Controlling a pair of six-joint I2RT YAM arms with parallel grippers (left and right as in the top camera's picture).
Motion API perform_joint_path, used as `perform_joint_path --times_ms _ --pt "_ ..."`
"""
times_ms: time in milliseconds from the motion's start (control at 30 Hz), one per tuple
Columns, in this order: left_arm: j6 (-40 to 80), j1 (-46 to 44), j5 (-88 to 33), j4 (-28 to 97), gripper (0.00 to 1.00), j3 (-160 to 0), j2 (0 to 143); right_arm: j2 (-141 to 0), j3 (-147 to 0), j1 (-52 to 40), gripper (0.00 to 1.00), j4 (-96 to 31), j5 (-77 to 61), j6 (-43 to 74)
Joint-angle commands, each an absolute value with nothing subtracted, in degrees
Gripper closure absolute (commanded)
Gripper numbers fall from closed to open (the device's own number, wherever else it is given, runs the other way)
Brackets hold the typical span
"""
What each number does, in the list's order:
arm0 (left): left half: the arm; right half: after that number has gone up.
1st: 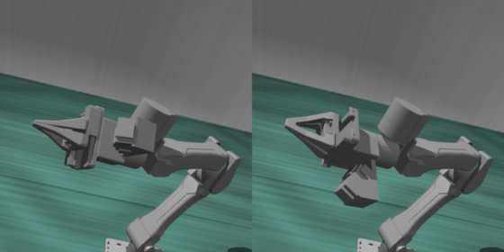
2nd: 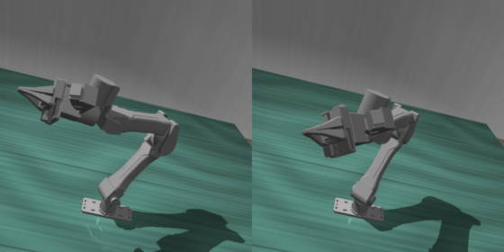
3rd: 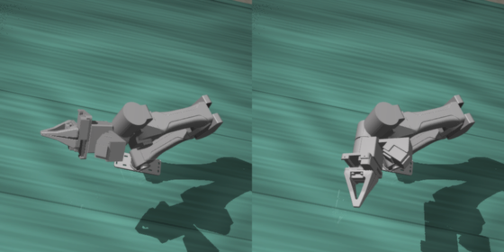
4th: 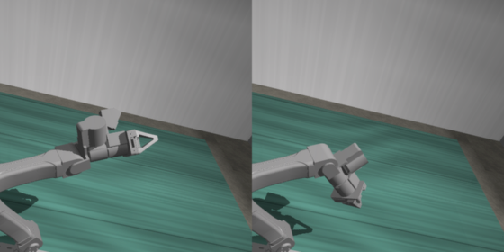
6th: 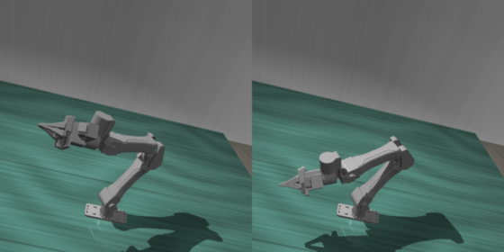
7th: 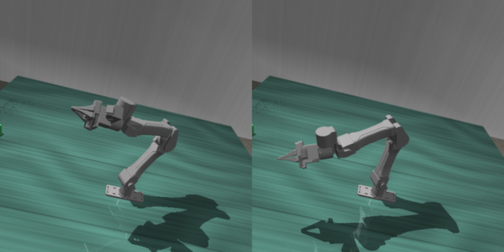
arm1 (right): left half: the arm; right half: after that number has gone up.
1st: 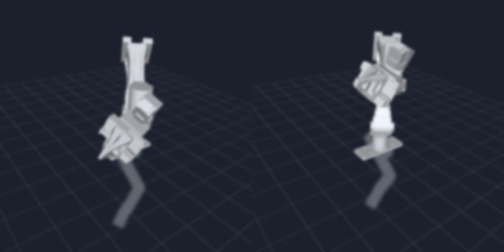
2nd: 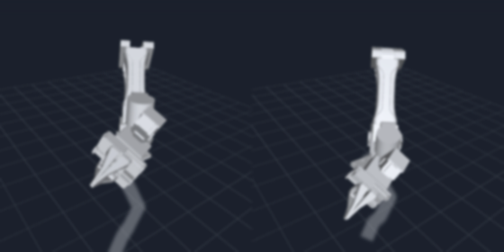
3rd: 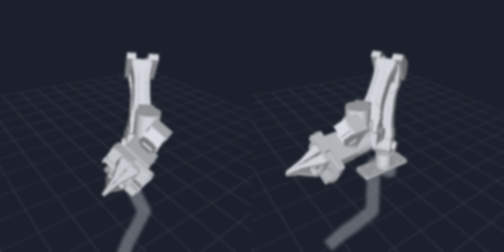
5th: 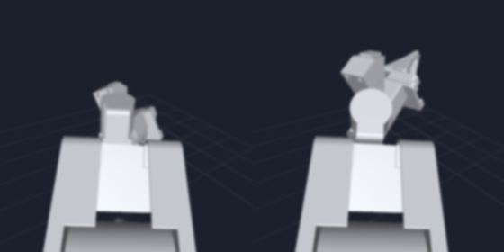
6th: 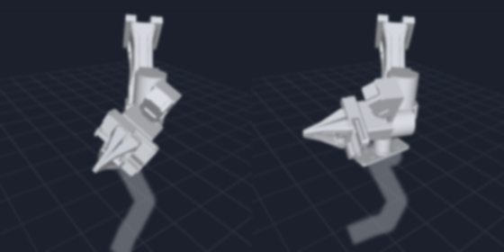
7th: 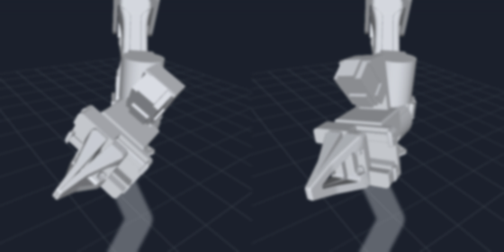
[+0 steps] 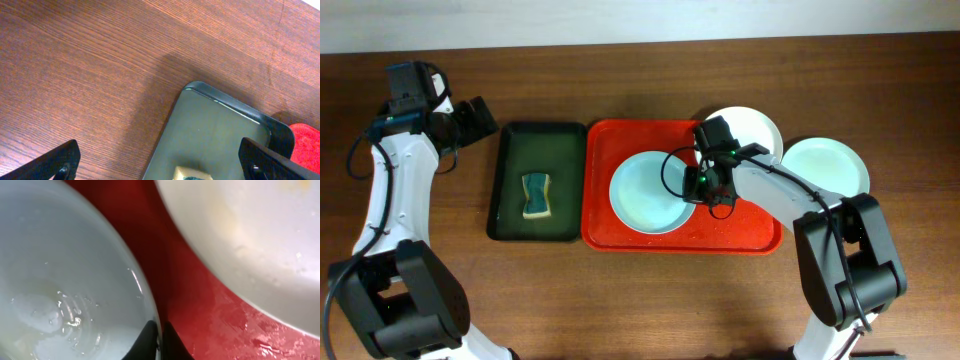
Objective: Clean dirty plates on tray and stack at the side
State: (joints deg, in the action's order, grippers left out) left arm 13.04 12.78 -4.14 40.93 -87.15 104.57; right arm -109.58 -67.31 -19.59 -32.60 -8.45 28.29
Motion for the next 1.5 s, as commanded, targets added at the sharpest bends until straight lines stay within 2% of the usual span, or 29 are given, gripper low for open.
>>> perform_joint_path --times_ms 0,333,500,633,800,1000,1233,1467 --pt "13.2 13.1 -4.8 41.1 0.01 -87.8 104.3 -110.1 -66.7 -19.8 0.96 -32.5 -11.8 27.9" --pt "13.2 13.1 -4.8 41.1 0.01 -87.8 104.3 -103.6 -71.4 -16.4 0.96 -32.9 -29.6 27.7" --pt "13.2 13.1 -4.7 41.1 0.01 -87.8 104.3 -99.8 -73.6 -17.6 0.96 -32.9 -30.1 29.2" --pt "13.2 13.1 -4.8 41.1 0.00 -87.8 104.3 -99.8 -74.2 -23.9 0.96 -29.1 -13.5 36.9" --pt "13.2 13.1 -4.7 41.1 0.01 -87.8 104.3 -99.8 -74.2 -33.6 0.96 -25.2 7.7 38.3" --pt "13.2 13.1 -4.8 41.1 0.00 -87.8 104.3 -101.7 -74.2 -41.8 0.96 -14.8 17.3 38.3" --pt "13.2 13.1 -4.8 41.1 0.01 -87.8 104.3 -105.2 -74.2 -45.0 0.96 -5.4 27.3 37.4" --pt "13.2 13.1 -4.8 41.1 0.01 -87.8 104.3 -108.3 -74.2 -47.2 0.96 4.5 32.5 20.5"
